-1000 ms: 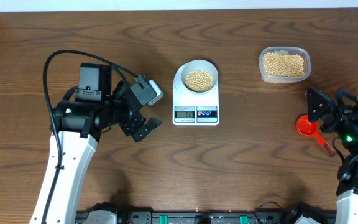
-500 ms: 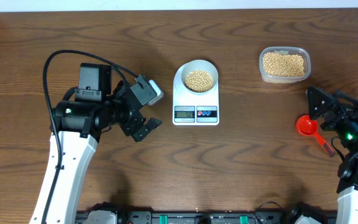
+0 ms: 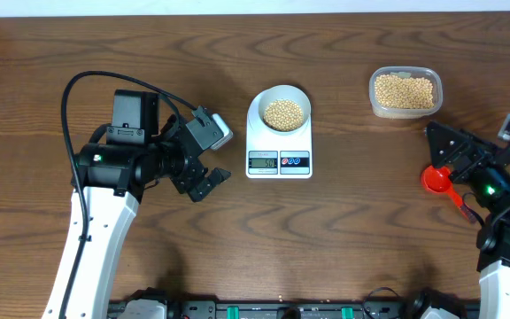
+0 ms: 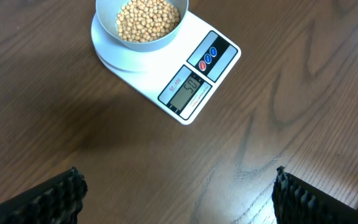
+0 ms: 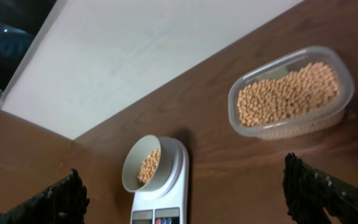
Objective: Scoop item into bowl and weigh 50g on scale
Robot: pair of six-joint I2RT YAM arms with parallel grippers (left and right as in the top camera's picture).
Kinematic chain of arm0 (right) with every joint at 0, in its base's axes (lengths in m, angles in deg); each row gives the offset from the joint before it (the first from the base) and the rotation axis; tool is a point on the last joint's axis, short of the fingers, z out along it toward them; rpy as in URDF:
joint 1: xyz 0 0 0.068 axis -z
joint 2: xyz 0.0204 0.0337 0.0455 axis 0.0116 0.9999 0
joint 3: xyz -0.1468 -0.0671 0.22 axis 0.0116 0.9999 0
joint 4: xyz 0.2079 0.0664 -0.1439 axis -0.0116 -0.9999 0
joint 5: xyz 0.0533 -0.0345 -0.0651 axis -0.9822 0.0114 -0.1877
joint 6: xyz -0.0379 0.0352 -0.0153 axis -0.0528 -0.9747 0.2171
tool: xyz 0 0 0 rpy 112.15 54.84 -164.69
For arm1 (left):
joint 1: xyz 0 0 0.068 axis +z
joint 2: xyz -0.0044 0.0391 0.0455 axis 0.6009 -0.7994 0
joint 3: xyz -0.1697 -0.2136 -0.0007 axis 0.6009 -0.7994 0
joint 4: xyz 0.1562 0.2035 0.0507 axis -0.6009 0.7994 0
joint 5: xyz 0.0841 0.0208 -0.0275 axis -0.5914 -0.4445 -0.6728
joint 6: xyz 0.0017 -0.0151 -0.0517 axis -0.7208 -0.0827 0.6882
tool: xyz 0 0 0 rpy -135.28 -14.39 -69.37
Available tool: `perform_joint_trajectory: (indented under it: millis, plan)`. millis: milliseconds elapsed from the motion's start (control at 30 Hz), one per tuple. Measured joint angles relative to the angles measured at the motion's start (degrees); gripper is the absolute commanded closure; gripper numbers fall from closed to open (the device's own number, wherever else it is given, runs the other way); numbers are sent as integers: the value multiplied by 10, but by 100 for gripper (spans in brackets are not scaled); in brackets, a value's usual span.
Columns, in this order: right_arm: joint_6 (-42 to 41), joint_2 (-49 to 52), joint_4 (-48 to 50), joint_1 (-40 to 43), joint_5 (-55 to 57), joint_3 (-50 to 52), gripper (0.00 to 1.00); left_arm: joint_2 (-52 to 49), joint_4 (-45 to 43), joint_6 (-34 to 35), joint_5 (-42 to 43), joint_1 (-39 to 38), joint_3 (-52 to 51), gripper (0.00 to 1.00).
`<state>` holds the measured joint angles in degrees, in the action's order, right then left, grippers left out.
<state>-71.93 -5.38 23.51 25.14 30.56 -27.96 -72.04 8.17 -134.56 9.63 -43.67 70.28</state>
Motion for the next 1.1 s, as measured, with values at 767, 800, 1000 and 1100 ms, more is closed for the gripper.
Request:
perform_joint_trajectory:
  millis: [767,800,1000,1100]
  plan:
    - [145,-13,-33,-122,63,0,1,0,0,0,0,0,0,2]
    - [152,-19,-37,-131,74,0,1,0,0,0,0,0,0,2]
    - [192,-76,-69,-181,141,0,1,0,0,0,0,0,0,2]
    - [199,-101,-86,-200,169,0,1,0,0,0,0,0,0,2]
